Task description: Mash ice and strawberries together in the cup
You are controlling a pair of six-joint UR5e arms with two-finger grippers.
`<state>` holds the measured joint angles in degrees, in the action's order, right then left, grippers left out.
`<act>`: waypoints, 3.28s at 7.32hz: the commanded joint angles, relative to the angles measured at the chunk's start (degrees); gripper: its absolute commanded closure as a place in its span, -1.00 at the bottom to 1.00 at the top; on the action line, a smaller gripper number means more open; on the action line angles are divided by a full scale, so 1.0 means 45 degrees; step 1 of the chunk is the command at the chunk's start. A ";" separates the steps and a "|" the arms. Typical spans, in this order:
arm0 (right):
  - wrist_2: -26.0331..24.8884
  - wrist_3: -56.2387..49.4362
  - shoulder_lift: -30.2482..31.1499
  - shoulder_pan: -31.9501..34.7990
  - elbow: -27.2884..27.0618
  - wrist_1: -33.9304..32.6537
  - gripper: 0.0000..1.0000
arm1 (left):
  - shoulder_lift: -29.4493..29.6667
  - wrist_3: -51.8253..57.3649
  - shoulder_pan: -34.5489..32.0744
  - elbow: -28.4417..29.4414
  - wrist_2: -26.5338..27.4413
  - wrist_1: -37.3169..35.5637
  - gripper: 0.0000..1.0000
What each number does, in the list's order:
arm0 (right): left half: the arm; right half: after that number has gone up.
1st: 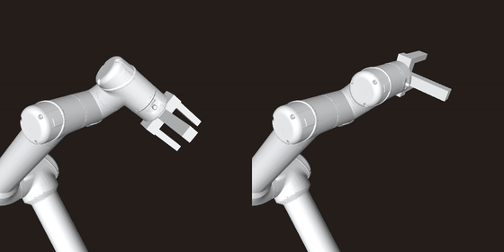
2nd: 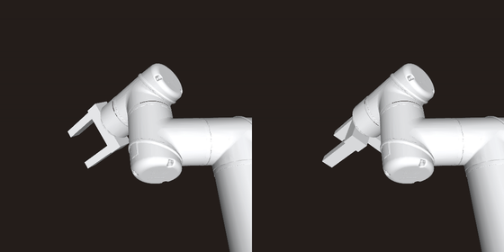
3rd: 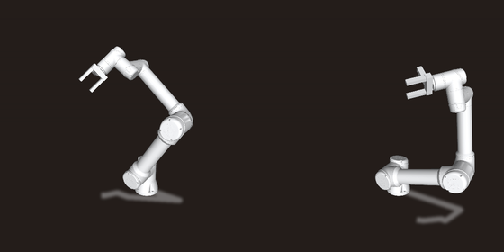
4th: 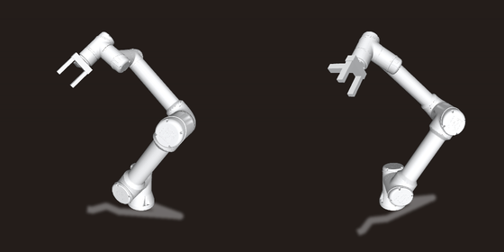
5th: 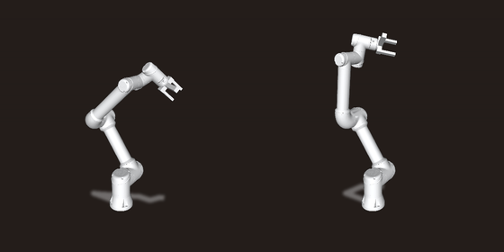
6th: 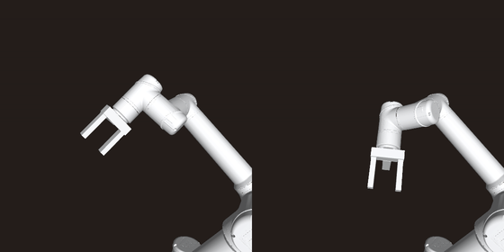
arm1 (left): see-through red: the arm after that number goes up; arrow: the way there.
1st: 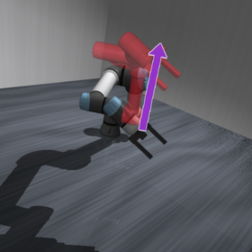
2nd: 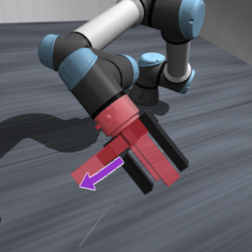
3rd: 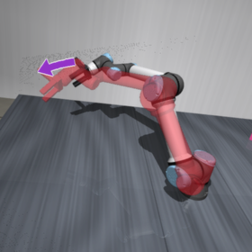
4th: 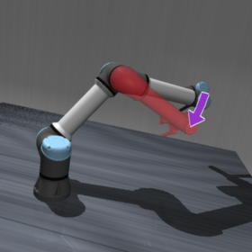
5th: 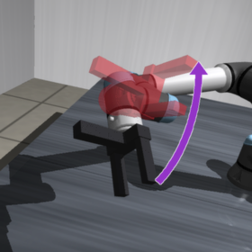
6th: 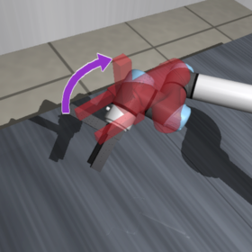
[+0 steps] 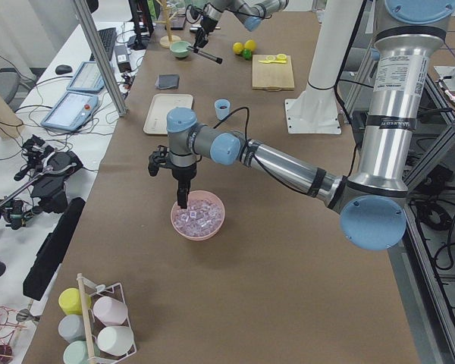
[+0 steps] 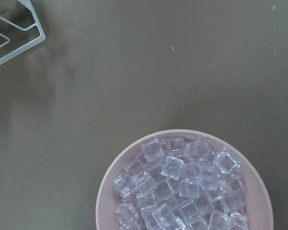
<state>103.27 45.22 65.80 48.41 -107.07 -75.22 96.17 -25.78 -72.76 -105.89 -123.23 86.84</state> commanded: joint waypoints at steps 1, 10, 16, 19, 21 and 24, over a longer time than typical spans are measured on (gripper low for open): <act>0.3212 -0.0069 0.0297 0.1289 0.0995 -0.2557 1.00 | -0.0044 -0.0032 0.0016 -0.0257 0.0001 -0.0019 -0.95; 0.4668 -0.2531 0.0553 0.1879 0.6665 -0.0452 0.29 | -0.0044 -0.0012 -0.0004 -0.0355 0.0040 -0.0019 -0.95; 0.6365 -0.3542 0.1681 0.4548 0.5381 -0.0782 -1.00 | 0.0209 0.0124 -0.0023 0.0014 0.0001 0.0000 -0.95; 0.6641 -0.8100 0.3359 0.7145 0.4634 -0.2324 -1.00 | 0.1222 0.0260 -0.0742 0.1709 -0.0347 0.0000 -0.95; 0.6641 -1.0080 0.4065 0.8360 0.4343 -0.3143 -1.00 | 0.1343 0.2576 -0.1873 0.2844 -0.1404 0.0000 -0.95; 0.6622 -1.0694 0.4633 0.9164 0.3797 -0.3343 -1.00 | 0.2277 0.5078 -0.3923 0.5768 -0.2867 -0.0039 -0.95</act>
<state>133.08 -2.26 85.35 88.49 -88.51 -89.98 104.60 -7.67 -86.64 -85.67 -133.54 86.68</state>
